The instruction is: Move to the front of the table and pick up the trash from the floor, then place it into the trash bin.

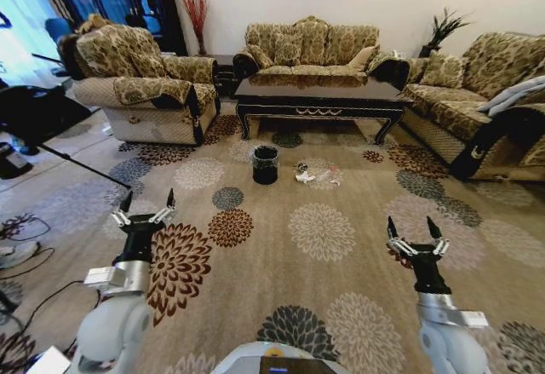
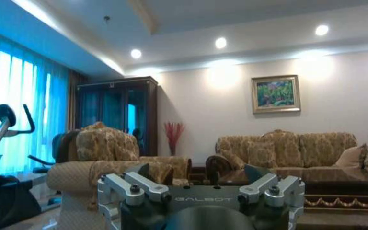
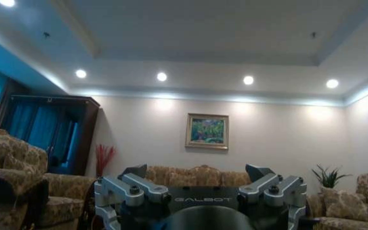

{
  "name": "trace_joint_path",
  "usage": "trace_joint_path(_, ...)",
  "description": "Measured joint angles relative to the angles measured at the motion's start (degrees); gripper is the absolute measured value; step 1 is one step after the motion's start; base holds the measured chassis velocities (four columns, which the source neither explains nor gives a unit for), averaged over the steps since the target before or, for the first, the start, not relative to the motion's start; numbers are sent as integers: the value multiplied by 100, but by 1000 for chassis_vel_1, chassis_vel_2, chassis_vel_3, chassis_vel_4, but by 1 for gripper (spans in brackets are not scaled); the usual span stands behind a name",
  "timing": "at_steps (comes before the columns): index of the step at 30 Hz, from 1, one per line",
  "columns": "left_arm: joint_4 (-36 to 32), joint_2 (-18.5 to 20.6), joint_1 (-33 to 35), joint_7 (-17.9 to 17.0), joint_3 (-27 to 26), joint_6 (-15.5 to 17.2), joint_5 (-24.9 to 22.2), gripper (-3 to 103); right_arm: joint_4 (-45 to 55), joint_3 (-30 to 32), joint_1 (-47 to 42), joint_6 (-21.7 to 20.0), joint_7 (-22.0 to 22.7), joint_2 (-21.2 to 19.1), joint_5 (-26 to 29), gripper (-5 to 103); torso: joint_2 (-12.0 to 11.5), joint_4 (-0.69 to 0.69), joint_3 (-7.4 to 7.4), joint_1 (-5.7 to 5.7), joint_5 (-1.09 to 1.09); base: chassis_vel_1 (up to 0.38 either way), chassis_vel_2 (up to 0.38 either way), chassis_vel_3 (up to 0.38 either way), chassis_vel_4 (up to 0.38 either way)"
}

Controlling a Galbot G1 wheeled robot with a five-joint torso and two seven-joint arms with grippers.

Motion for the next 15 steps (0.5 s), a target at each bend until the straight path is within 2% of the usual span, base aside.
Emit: trace_joint_path(15, 20, -102, 61, 17, -10, -24, 141, 100, -87, -24, 25, 23, -19, -67, 25, 100, -347, 0, -211, -135, 1, 0, 0, 0, 0)
